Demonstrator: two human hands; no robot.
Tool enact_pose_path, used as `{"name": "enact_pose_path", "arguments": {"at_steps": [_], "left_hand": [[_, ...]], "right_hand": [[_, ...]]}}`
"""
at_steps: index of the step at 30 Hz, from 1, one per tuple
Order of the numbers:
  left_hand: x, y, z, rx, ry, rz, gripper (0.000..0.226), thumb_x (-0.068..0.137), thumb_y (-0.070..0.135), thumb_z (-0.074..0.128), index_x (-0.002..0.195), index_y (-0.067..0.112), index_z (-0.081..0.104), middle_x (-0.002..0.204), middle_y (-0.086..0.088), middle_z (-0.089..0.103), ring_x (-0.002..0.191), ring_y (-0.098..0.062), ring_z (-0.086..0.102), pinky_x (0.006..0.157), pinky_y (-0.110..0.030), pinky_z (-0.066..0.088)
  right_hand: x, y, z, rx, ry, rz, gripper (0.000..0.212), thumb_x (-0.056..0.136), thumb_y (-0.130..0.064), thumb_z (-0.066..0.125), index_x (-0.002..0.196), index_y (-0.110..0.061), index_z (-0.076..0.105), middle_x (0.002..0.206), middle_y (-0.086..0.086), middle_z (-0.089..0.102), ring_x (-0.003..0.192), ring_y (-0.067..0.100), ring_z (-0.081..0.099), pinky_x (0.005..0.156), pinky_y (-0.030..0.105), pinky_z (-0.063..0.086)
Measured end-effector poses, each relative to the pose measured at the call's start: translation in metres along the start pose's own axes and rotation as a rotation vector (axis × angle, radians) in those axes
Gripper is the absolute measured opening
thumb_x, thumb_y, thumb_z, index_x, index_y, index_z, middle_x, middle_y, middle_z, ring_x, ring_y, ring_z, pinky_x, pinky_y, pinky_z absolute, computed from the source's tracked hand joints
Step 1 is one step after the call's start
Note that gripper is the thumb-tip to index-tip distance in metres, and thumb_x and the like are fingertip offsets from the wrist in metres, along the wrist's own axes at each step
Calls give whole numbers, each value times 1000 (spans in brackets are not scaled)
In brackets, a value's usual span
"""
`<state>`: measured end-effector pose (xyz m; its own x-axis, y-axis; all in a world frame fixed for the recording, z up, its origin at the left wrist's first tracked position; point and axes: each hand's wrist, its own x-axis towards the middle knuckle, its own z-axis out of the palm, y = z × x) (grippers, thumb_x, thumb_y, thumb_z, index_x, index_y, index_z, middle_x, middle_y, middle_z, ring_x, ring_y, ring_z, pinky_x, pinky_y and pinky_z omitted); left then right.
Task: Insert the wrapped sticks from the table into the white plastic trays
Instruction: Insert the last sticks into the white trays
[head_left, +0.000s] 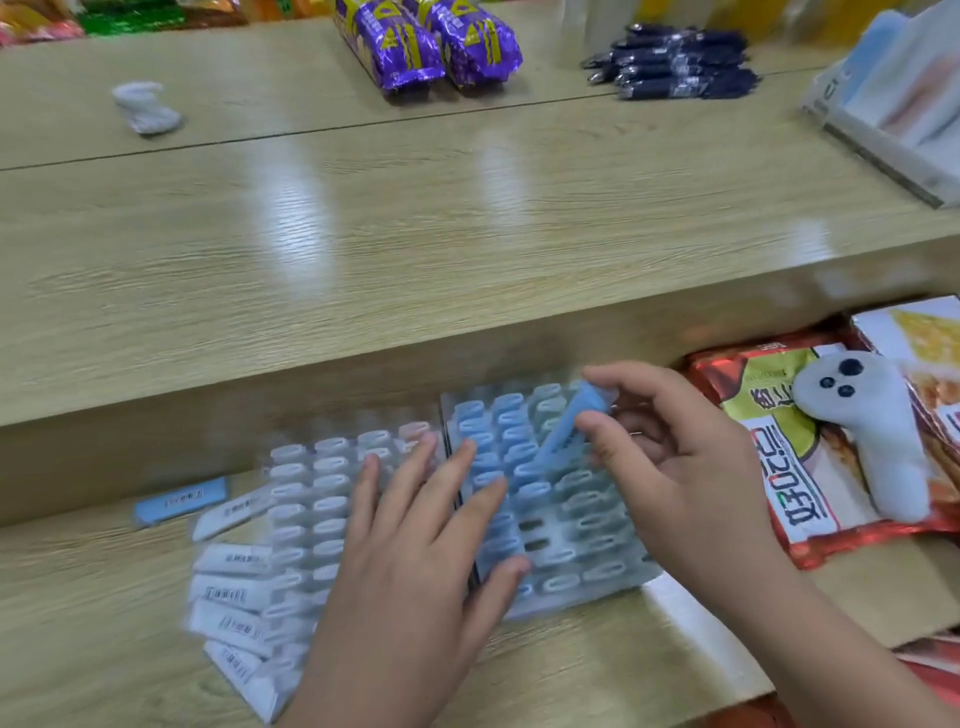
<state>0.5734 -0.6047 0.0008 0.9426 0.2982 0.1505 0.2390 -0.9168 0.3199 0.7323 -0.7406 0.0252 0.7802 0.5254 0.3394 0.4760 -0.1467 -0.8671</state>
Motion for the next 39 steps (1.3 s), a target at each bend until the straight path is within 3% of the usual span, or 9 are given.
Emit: {"name": "enact_pose_path", "arguments": {"at_steps": [2,4,8,10,13,16,31,36,39], "left_hand": [[0,-1,0,1,-33,-8,53,93,58,42,130,26,63,148,2,50,144,-22,36,115,-57,23],[1,-1,-1,-14,-50,-9,52,94,58,42,131,27,61,150,3,48,145,-21,35,115,-55,21],[2,-1,-4,-23,-90,-19,53,95,59,40,133,28,60,151,4,46,146,-21,33,117,-51,16],[2,-1,-5,-20,-99,-16,53,95,59,39,133,29,60,151,4,46,146,-21,33,117,-51,15],[2,-1,-6,-13,-109,-17,53,95,59,39,133,29,60,151,4,47,146,-21,33,117,-50,14],[2,0,-8,-17,-117,-26,54,95,60,39,134,29,60,151,4,47,146,-20,34,119,-48,13],[2,0,-7,-28,-135,-40,56,96,60,36,140,30,54,155,4,39,149,-17,25,120,-47,8],[2,0,-7,-32,-129,-27,56,95,60,37,140,31,53,156,4,39,149,-17,25,120,-47,7],[1,-1,-5,-17,-126,-16,56,95,60,37,141,31,53,156,5,38,149,-17,25,120,-48,8]], "right_hand": [[-7,1,2,52,-29,-5,26,86,-27,71,108,-39,66,100,-18,67,82,11,71,65,27,60],[-16,4,2,68,-82,-11,24,85,-28,72,106,-38,67,99,-18,67,81,10,71,61,26,60],[-28,10,0,-194,-158,-130,21,85,-30,71,105,-27,71,93,-24,65,79,-17,58,71,0,41],[-30,12,0,-288,-164,-172,21,86,-32,67,102,-21,73,95,-20,66,80,-22,53,73,-2,36],[-30,15,1,-330,-185,-236,16,86,-30,72,97,-20,76,99,-13,71,92,1,65,78,16,48],[-29,15,-1,-412,-161,-272,16,83,-28,75,97,-20,78,94,-10,71,87,18,65,74,33,51],[-40,18,-7,-392,-283,-392,12,89,-22,74,99,-17,78,98,-6,72,83,22,65,69,36,52],[-37,12,-9,-551,-356,-415,16,88,-16,72,103,-14,78,95,-3,71,81,23,61,61,37,52],[-34,5,-8,-672,-427,-401,30,78,-4,77,106,-14,76,94,0,68,82,26,62,50,41,52]]}}
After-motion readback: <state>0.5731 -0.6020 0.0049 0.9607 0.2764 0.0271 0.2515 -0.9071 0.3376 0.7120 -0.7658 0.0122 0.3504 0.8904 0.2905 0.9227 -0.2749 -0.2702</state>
